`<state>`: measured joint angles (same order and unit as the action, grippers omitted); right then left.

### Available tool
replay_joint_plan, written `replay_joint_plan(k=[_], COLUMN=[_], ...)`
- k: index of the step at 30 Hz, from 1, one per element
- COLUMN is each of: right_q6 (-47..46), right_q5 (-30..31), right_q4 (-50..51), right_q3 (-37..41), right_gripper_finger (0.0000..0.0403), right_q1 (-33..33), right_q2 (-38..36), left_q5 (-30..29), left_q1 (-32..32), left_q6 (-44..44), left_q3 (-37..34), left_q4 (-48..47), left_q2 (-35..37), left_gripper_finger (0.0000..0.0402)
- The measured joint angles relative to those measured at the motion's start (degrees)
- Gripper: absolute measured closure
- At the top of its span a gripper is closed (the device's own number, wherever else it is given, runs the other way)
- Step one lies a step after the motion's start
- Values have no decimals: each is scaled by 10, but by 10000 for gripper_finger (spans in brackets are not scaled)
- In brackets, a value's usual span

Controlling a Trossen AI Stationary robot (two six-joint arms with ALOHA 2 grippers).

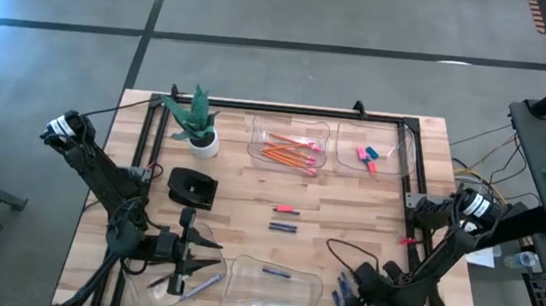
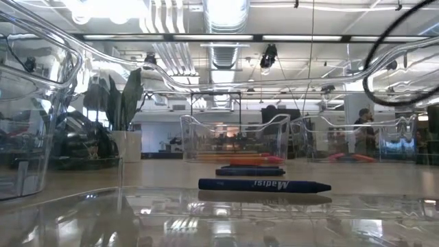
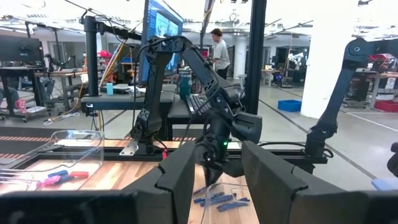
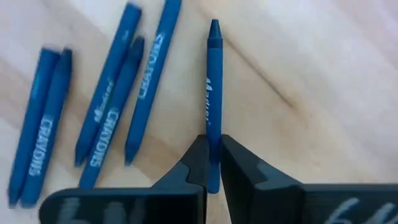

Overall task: Sort crayons/erasers/pens/pencils in bins
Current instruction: Put the blue crayon into the bottom right transparent bin

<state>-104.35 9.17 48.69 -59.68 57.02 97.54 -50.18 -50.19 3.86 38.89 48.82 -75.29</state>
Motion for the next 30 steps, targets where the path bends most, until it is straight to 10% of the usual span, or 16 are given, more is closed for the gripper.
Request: replay_joint_plan(k=[10, 22, 30], right_q6=[8, 229, 555], right_q5=[161, 401, 402], right_q4=[88, 74, -199], right_q3=[2, -90, -152], right_gripper_finger=[385, 385, 385], right_q1=[-27, -104, -135], right_q2=[-34, -80, -55], left_q5=[0, 0, 0], left_q1=[5, 7, 7], left_q6=[0, -1, -1], left_q3=[0, 0, 0], left_q4=[0, 0, 0], left_q2=[0, 0, 0], left_gripper_finger=[281, 281, 281])
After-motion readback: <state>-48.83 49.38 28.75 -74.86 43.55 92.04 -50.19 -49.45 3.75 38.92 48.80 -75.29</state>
